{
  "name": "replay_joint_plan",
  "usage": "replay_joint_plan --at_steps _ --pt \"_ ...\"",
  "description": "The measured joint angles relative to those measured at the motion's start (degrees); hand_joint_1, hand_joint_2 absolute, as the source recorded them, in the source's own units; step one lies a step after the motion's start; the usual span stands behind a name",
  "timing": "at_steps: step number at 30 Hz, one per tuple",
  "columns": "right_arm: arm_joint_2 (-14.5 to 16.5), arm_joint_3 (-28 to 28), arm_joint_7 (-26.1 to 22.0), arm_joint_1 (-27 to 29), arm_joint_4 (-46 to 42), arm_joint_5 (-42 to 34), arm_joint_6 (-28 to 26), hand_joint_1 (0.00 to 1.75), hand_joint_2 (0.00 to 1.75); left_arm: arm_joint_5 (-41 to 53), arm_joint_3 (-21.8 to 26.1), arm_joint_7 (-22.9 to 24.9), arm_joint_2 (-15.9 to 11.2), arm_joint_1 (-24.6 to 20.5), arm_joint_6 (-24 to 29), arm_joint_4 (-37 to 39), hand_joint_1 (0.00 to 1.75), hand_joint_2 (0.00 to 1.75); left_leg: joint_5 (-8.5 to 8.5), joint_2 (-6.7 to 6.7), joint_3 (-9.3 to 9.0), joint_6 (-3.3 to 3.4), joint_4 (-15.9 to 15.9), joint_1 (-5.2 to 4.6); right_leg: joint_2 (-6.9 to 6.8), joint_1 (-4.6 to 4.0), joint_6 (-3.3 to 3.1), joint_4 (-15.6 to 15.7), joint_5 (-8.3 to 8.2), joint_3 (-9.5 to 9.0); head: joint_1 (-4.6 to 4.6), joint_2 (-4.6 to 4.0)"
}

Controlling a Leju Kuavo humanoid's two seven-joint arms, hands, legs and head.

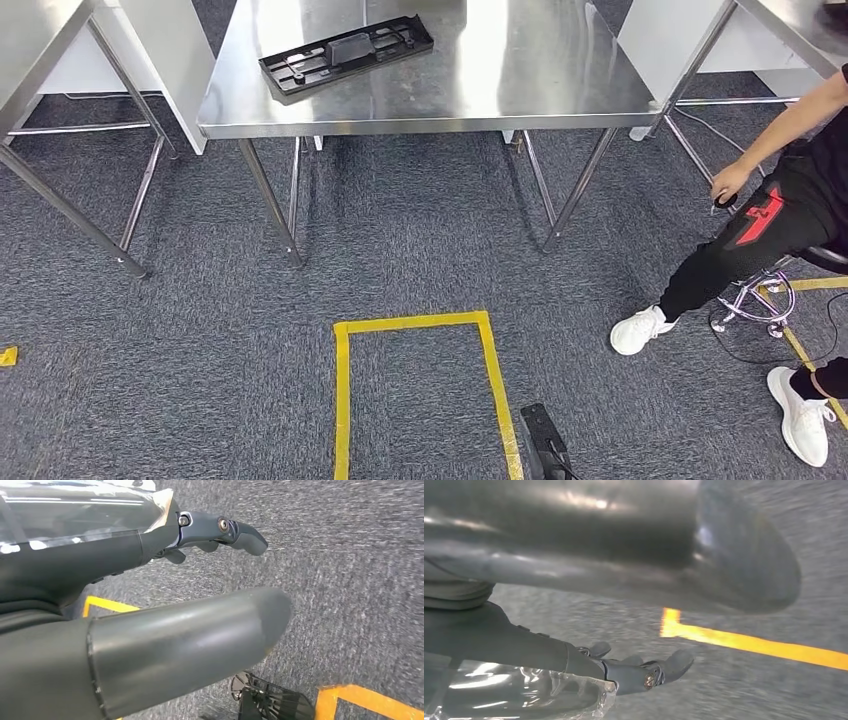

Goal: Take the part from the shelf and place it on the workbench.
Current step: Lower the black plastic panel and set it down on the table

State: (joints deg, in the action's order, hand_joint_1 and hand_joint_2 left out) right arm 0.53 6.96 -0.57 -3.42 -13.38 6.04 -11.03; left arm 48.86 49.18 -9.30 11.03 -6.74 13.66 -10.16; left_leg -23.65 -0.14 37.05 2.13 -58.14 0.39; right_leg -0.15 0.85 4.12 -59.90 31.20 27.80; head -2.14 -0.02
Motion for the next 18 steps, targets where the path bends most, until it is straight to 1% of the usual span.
replay_joint_plan --at_steps 1,2,3,4,5,6,7,8,9,10,11,12,13,14,15,16,17,18 --pt "0.0 0.0 0.6 0.1 0.4 0.5 0.2 0.00 0.00 0.0 0.0 -0.6 0.0 0.2 0.0 0.0 0.00 0.00 0.56 0.06 0.15 -0.33 0.1 -0.04 0.08 -0.24 -0.38 3.1 0.16 -1.86 0.02 0.00" --pt "0.0 0.1 1.3 0.1 0.8 1.2 0.4 0.00 0.00 0.1 0.0 -1.1 0.1 0.4 0.0 0.0 0.00 0.00 1.10 0.12 0.22 -0.67 0.2 -0.05 0.20 -0.53 -0.79 4.8 0.49 -2.69 0.06 0.00" --pt "0.1 0.3 2.0 0.3 1.2 1.8 0.7 0.00 0.00 0.1 0.0 -1.4 0.1 0.6 0.0 0.0 0.00 0.00 1.70 0.13 0.25 -1.02 0.4 -0.06 0.28 -0.72 -1.18 5.1 0.26 -2.52 0.10 0.00" --pt "0.1 0.6 2.9 0.4 1.6 2.5 1.0 0.00 0.00 0.2 0.0 -1.5 0.1 0.9 0.0 0.0 0.00 0.00 1.88 0.08 0.41 -1.35 0.5 0.01 0.28 -0.42 -1.64 5.0 -0.22 -1.95 0.10 -0.01" --pt "0.2 0.9 3.7 0.5 1.9 2.9 1.3 0.00 0.00 0.3 0.0 -1.6 0.1 1.1 0.0 0.0 0.00 0.00 0.99 0.04 0.80 -1.69 0.0 0.09 0.22 -0.17 -2.20 5.0 -0.72 -1.46 0.13 -0.01" --pt "0.2 1.1 4.2 0.6 2.1 3.0 1.4 0.00 0.00 0.4 0.0 -1.6 0.1 1.3 0.0 0.1 0.00 0.00 -1.10 -0.01 1.37 -2.00 -1.3 0.17 0.10 0.13 -2.93 5.0 -1.37 -0.83 0.17 -0.01" --pt "0.2 1.3 4.6 0.6 2.2 3.1 1.5 0.00 0.00 0.4 0.0 -1.6 0.1 1.4 0.0 0.1 0.00 0.00 -4.27 -0.02 2.12 -2.26 -3.9 0.30 -0.03 0.33 -3.51 5.0 -2.06 -0.14 0.19 -0.01" --pt "0.2 1.4 4.8 0.7 2.3 3.0 1.5 0.00 0.00 0.5 0.0 -1.6 0.1 1.4 0.0 0.1 0.00 0.00 -7.67 -0.01 2.89 -2.49 -7.4 0.35 -0.15 0.19 -3.88 5.0 -2.74 0.54 0.21 -0.01" --pt "0.2 1.4 4.9 0.7 2.4 3.0 1.5 0.00 0.00 0.5 0.0 -1.6 0.1 1.5 0.0 0.1 0.00 0.00 -10.18 -0.02 3.45 -2.69 -11.2 0.40 -0.25 0.08 -4.09 4.9 -3.45 1.28 0.23 -0.01" --pt "0.2 1.4 5.0 0.7 2.5 3.0 1.5 0.00 0.00 0.6 0.0 -1.6 0.1 1.5 0.0 0.1 0.00 0.00 -11.15 -0.03 3.60 -2.88 -14.4 0.42 -0.31 -0.02 -4.08 4.8 -4.13 2.09 0.23 -0.01" --pt "0.2 1.4 5.0 0.7 2.6 3.0 1.5 0.00 0.00 0.6 0.0 -1.6 0.1 1.5 0.0 0.1 0.00 0.00 -10.60 -0.02 3.12 -3.00 -16.2 0.49 -0.36 -0.07 -3.96 4.5 -4.74 2.95 0.24 -0.01" --pt "0.2 1.5 5.1 0.7 2.7 3.0 1.4 0.00 0.00 0.7 0.0 -1.6 0.1 1.5 0.0 0.1 0.00 0.00 -9.05 -0.02 1.73 -3.08 -16.2 0.60 -0.38 -0.08 -3.79 4.2 -5.27 3.96 0.25 -0.01" --pt "0.2 1.5 5.1 0.7 2.7 3.1 1.4 0.00 0.00 0.8 0.0 -1.7 0.1 1.4 0.0 0.1 0.00 0.00 -7.36 -0.02 -0.63 -3.13 -14.1 0.75 -0.38 -0.04 -3.54 3.7 -5.70 4.96 0.25 -0.01" --pt "0.2 1.5 5.2 0.7 2.7 3.1 1.3 0.00 0.00 0.9 0.0 -1.7 0.1 1.4 0.0 0.1 0.00 0.00 -6.68 -0.06 -3.82 -3.15 -10.4 0.91 -0.37 -0.06 -3.25 3.1 -6.03 5.87 0.26 -0.01" --pt "0.2 1.6 5.2 0.7 2.8 3.1 1.2 0.00 0.00 0.9 0.0 -1.8 0.1 1.2 0.0 0.1 0.00 0.00 -6.88 -0.18 -7.04 -3.08 -6.1 0.94 -0.38 -0.12 -2.94 2.5 -6.33 6.63 0.22 -0.01" --pt "0.2 1.6 5.2 0.7 2.8 3.2 1.1 0.00 0.00 1.0 0.0 -1.8 0.2 1.1 0.0 0.1 0.00 0.00 -7.63 -0.30 -9.40 -2.92 -2.5 0.87 -0.40 -0.20 -2.50 2.0 -6.72 7.20 0.19 -0.01" --pt "0.2 1.7 5.1 0.7 2.8 3.2 1.0 0.00 0.00 1.0 -0.1 -1.8 0.2 1.0 0.0 0.1 0.00 0.00 -8.50 -0.42 -10.75 -2.75 -0.2 0.74 -0.43 -0.29 -2.15 1.8 -7.09 7.57 0.16 -0.01" --pt "0.2 1.7 5.1 0.6 2.8 3.2 0.9 0.00 0.00 1.0 -0.1 -1.9 0.2 1.0 0.1 0.1 0.00 0.00 -8.83 -0.50 -11.08 -2.58 0.8 0.58 -0.46 -0.32 -1.87 1.7 -7.40 7.77 0.13 -0.01"
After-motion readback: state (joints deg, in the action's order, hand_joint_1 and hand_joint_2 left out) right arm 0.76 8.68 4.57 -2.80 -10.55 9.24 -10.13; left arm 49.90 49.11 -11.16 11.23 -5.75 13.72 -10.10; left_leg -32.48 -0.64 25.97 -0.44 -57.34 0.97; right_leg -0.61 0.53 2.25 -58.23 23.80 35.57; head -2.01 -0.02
